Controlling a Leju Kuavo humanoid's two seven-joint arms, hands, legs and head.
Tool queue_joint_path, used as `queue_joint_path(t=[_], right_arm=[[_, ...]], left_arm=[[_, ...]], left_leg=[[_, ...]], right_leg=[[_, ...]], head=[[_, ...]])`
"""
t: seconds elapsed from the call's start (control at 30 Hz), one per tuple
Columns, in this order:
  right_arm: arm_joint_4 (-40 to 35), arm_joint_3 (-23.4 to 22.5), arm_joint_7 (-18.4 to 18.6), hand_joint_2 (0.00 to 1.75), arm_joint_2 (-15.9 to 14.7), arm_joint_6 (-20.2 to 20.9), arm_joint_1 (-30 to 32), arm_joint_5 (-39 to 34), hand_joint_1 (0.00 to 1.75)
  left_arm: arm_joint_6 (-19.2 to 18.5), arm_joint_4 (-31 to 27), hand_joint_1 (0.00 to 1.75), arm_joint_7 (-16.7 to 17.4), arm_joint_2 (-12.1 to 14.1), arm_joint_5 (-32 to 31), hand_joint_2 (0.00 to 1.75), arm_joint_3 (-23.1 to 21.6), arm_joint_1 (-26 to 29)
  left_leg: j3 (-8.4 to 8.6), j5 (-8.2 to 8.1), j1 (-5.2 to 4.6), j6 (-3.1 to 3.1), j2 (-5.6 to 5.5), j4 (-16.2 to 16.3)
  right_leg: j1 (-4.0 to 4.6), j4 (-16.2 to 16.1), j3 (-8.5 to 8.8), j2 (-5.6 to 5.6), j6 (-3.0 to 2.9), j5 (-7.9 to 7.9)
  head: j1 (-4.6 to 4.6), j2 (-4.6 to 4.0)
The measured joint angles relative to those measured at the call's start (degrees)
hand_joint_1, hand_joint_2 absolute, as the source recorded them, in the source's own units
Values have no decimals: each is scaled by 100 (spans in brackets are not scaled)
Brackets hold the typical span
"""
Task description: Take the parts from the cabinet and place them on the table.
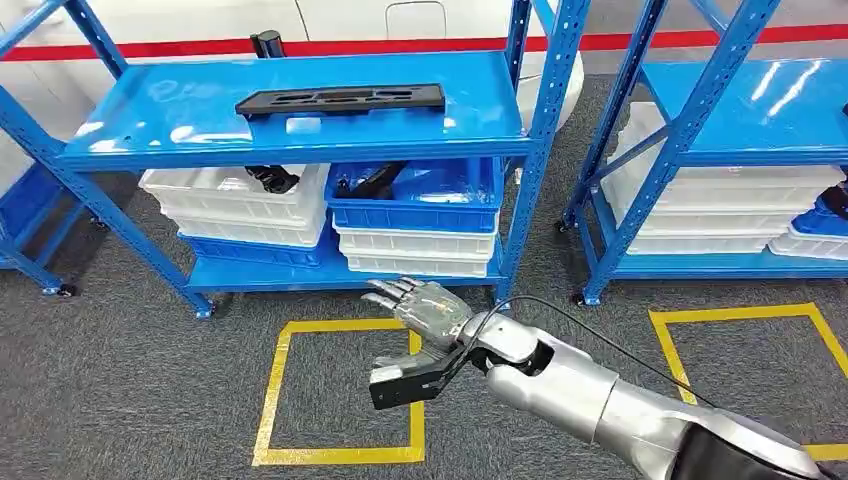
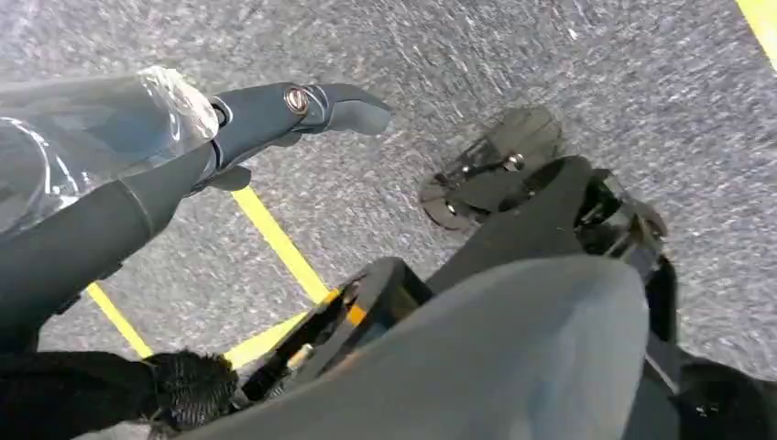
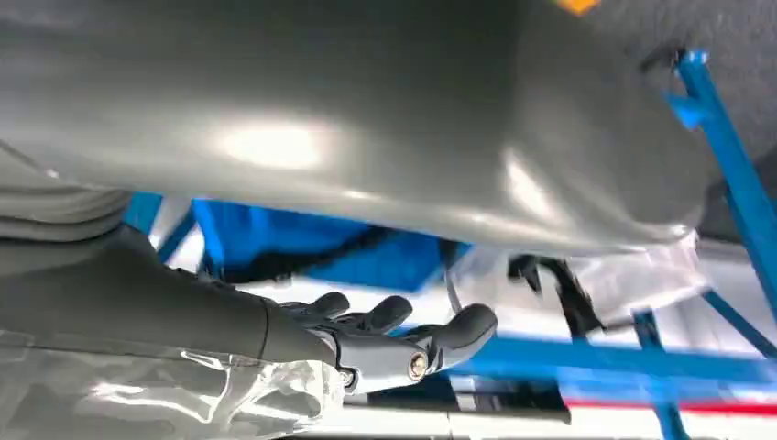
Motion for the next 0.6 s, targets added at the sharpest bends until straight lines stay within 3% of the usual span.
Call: queue_joint_path(t=[0.07,0.1,0.13,0.17,0.23,0.27,0.3,0.37,0.47,0.5,0.57,0.6], right_arm=[[-323,-24,99,0,-85,167,-15,276,0],[-474,-31,164,0,-129,261,-19,427,0],[-617,-37,219,0,-166,343,-21,559,0],[-764,-50,267,0,-206,414,-31,687,0],[-1088,-77,374,0,-280,573,-91,954,0],[-1243,-88,424,0,-319,648,-123,1087,0],[-1407,-101,483,0,-372,742,-157,1234,0],[-1720,-109,590,0,-489,914,-195,1510,0],[-2079,-127,715,0,-625,1130,-363,1889,0],[-2169,-129,741,0,-649,1183,-433,1959,0],[-2304,-125,746,0,-708,1220,-457,1981,0],[-2355,-114,746,0,-743,1224,-457,1981,0]], left_arm=[[9,0,0,31,11,0,0,-48,-15],[11,0,0,59,15,0,0,-61,-21],[11,0,0,90,17,0,0,-75,-24],[11,0,0,107,20,0,0,-81,-25],[11,0,0,153,24,0,0,-118,-24],[11,0,0,180,28,0,0,-147,-16],[11,0,0,210,33,0,0,-180,-13],[11,0,0,230,33,0,0,-221,-9],[-9,0,0,273,31,9,0,-260,-11],[-15,0,0,280,31,15,0,-275,-12],[-24,0,0,291,22,24,0,-310,-20],[-26,0,0,291,20,28,0,-319,-17]], left_leg=[[-470,-446,0,-41,1,1055],[-636,-534,0,-46,2,1424],[-645,-484,0,-41,2,1441],[-508,-320,-3,-21,3,1169],[6,143,-16,47,6,142],[238,299,-39,107,32,-338],[334,225,-78,122,41,-524],[285,219,-94,143,20,-487],[334,257,-64,242,10,-554],[347,236,-64,291,19,-557],[370,210,-71,328,25,-556],[380,198,-71,340,18,-554]], right_leg=[[3,3,-14,-12,-9,-1],[7,3,-15,-20,-10,-1],[8,3,-10,-20,-9,-2],[10,4,-5,-19,-8,-3],[12,3,12,-7,2,-9],[12,-1,15,-4,14,-17],[67,21,-13,-2,59,-45],[37,-1,-24,-7,116,-42],[9,112,-45,-26,208,-129],[16,469,-212,-27,209,-344],[16,1455,-705,-27,231,-757],[15,1837,-921,-28,241,-838]], head=[[0,0],[2,0],[2,0],[2,0],[2,0],[2,0],[2,0],[9,0],[13,0],[13,0],[11,0],[18,0]])
